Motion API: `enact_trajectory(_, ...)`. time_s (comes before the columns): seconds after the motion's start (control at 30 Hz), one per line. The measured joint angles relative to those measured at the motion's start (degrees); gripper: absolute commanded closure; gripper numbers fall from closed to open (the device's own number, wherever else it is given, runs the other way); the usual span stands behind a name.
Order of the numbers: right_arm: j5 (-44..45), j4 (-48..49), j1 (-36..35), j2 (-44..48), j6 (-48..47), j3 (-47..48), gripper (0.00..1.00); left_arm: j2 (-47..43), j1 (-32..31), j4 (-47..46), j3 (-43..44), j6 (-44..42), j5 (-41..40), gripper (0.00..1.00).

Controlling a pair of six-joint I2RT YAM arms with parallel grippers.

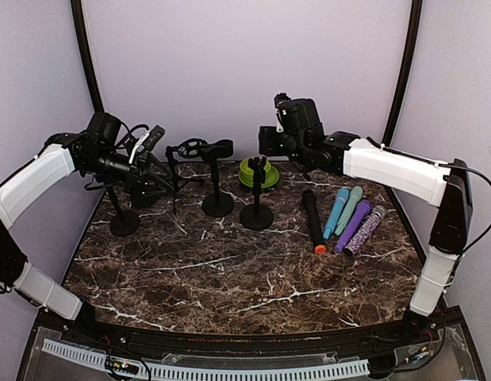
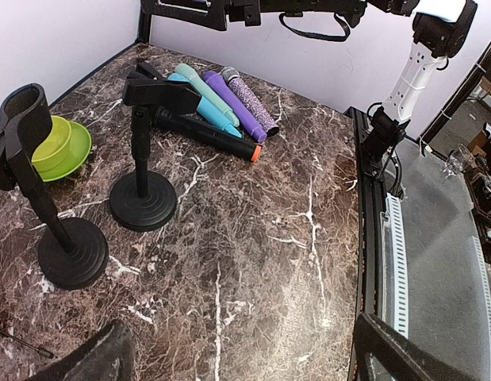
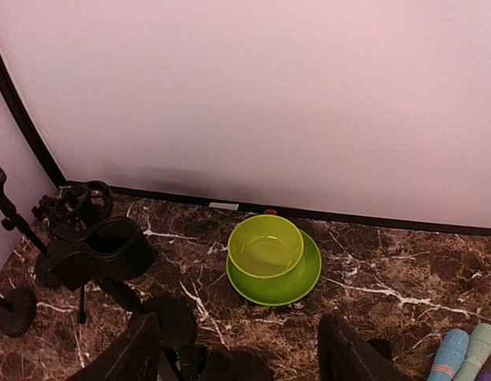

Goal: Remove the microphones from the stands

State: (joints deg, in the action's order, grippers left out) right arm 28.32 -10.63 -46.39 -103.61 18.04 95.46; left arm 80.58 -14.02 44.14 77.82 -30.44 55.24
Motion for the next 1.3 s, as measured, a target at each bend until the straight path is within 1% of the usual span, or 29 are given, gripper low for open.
enact_trajectory(0.07, 0.0, 0.4, 0.0, 0.2, 0.2, -1.0, 0.14, 0.0, 0.0, -0.1, -0.3, 0.0, -0.1, 0.01)
enact_trajectory(0.13, 0.2, 0.6, 0.0, 0.8, 0.5, -2.5, 0.01, 0.0, 0.0, -0.8, -0.8, 0.1, -0.6, 0.01)
enact_trajectory(0.27, 1.7, 1.8, 0.1, 3.9, 1.2, -7.8, 0.0, -0.1, 1.8, -3.0, -2.7, 1.5, -2.3, 0.01)
enact_trajectory(0.33, 2.6, 2.5, 0.6, 6.9, 1.6, -11.8, 0.0, -0.2, 5.0, -4.9, -4.1, 2.7, -3.0, 0.01)
enact_trajectory(0.43, 3.9, 3.8, 2.7, 13.3, 2.4, -18.5, 0.0, -0.8, 12.4, -8.7, -6.3, 4.7, -3.7, 0.01)
enact_trajectory(0.53, 6.5, 4.1, 6.5, 20.0, 3.2, -24.3, 0.0, -2.6, 22.8, -13.9, -9.9, 7.2, -3.7, 0.01)
enact_trajectory(0.63, 10.3, 5.4, 11.2, 26.0, 4.4, -30.2, 0.0, -4.5, 31.3, -19.2, -14.0, 8.5, -3.0, 0.01)
enact_trajectory(0.7, 14.4, 6.3, 14.1, 28.9, 5.2, -34.8, 0.0, -6.1, 35.5, -23.0, -17.2, 9.0, -2.5, 0.01)
enact_trajectory(0.8, 21.3, 9.6, 17.4, 31.0, 4.8, -43.0, 0.0, -6.2, 39.3, -26.7, -23.6, 9.3, -3.4, 0.01)
enact_trajectory(0.9, 27.9, 16.3, 19.9, 30.6, 1.8, -53.2, 0.0, -3.2, 40.2, -29.3, -29.5, 9.5, -4.4, 0.01)
enact_trajectory(0.97, 30.7, 19.0, 20.9, 29.7, 0.6, -57.7, 0.01, -1.0, 40.2, -31.8, -32.6, 10.7, -4.4, 0.01)
enact_trajectory(1.07, 33.6, 22.3, 23.8, 26.8, 0.3, -61.1, 0.0, -0.5, 39.6, -38.1, -36.5, 13.2, -4.0, 0.01)
enact_trajectory(1.13, 34.9, 25.6, 25.6, 26.3, 0.4, -63.0, 0.0, -0.8, 37.8, -43.7, -38.9, 14.2, -5.7, 0.01)
enact_trajectory(1.2, 35.9, 29.6, 27.1, 25.9, 0.4, -65.0, 0.0, -0.8, 34.3, -48.6, -40.5, 14.6, -8.3, 0.01)
enact_trajectory(1.3, 37.0, 37.9, 29.3, 24.7, -1.1, -69.1, 0.0, 0.3, 30.5, -54.9, -41.4, 16.3, -11.3, 0.01)
